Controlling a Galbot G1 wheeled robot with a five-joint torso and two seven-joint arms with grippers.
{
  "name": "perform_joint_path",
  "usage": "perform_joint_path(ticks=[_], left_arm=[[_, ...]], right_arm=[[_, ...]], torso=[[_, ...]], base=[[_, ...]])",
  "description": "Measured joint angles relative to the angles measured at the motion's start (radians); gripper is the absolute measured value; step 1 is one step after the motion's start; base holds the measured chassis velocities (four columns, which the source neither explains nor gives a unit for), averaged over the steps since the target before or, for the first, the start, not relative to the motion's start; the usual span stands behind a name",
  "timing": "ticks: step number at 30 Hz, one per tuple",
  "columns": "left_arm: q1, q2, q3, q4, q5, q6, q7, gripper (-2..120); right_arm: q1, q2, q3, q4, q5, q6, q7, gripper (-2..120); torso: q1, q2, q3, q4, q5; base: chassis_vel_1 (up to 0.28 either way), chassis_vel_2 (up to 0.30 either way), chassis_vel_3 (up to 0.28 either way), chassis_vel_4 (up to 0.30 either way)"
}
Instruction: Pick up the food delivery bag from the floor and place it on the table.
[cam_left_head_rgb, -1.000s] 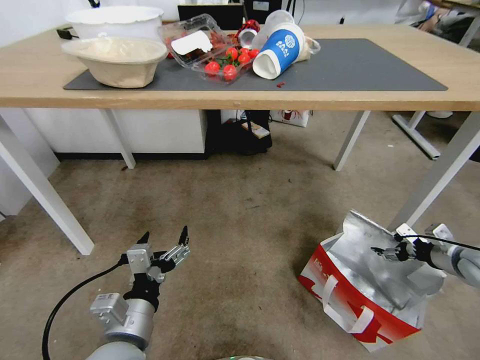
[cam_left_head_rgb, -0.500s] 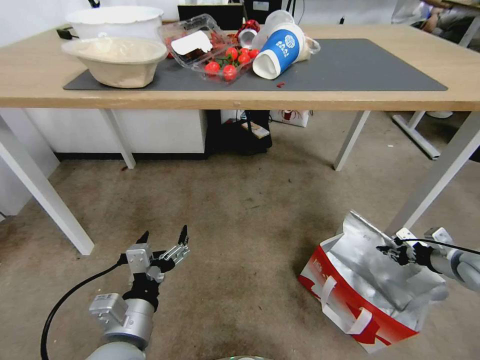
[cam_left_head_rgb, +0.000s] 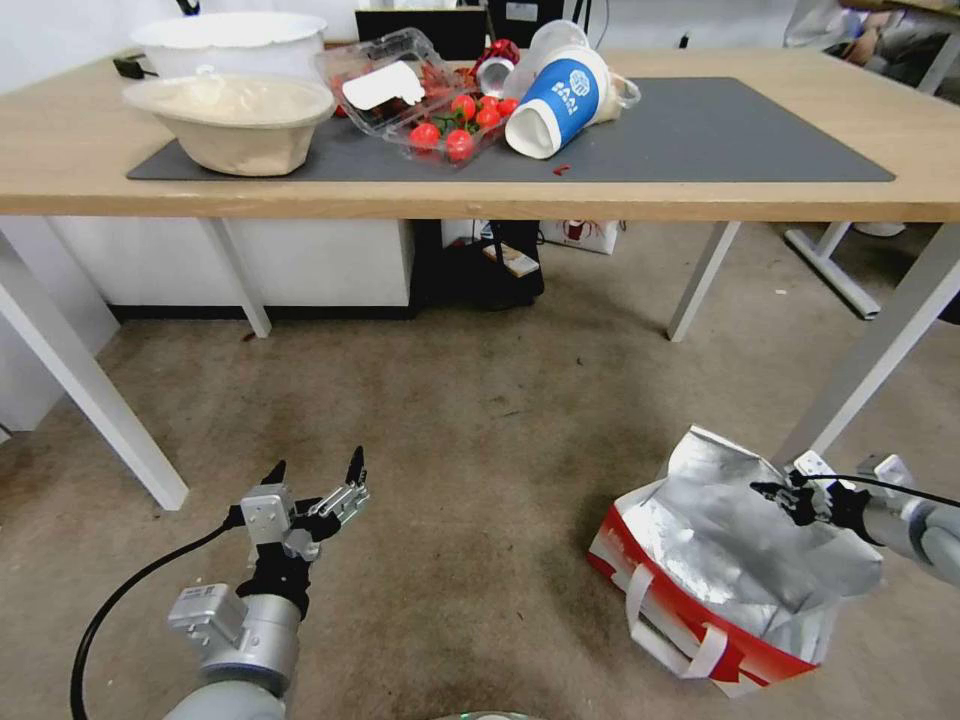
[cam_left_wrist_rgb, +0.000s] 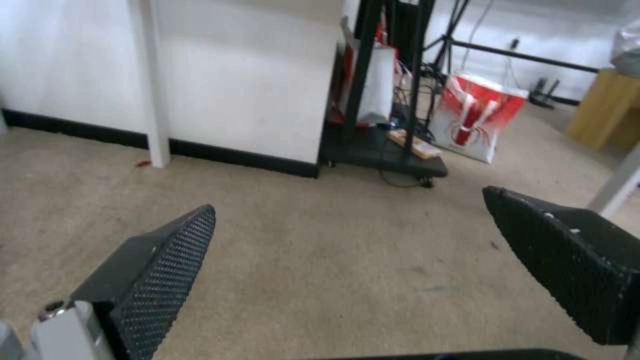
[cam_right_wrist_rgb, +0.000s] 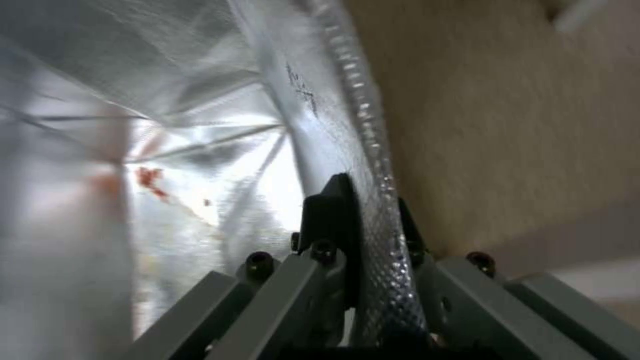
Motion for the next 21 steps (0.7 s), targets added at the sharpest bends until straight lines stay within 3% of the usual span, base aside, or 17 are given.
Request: perform_joint_path(ticks=[5,10,21], left_arm=[[0.000,0.006,-0.005,-0.007,-0.008,0.002,-0.014,100],[0.001,0.008,-0.008,-0.012,-0.012,0.002,-0.015,100],[-0.003,0.008,-0.013,-0.013,-0.014,-0.002,-0.023,100]], right_arm=[[-0.009,-0.055,0.043,0.065,0.109,0.073,-0.178,0],[0.034,-0.098,0.030,0.106,0.168,0.068,-0.230,0],[0.244,-0.167,-0.134,0.164,0.337,0.034,-0.383,0]], torso=[[0.000,0.000,0.000,0.0001,-0.0001],[0.000,0.000,0.000,0.0003,-0.0003],[0.000,0.000,0.000,0.0001,-0.0003]], base=[[0.000,0.000,0.000,0.000],[0.000,0.000,0.000,0.000],[0.000,0.000,0.000,0.000]])
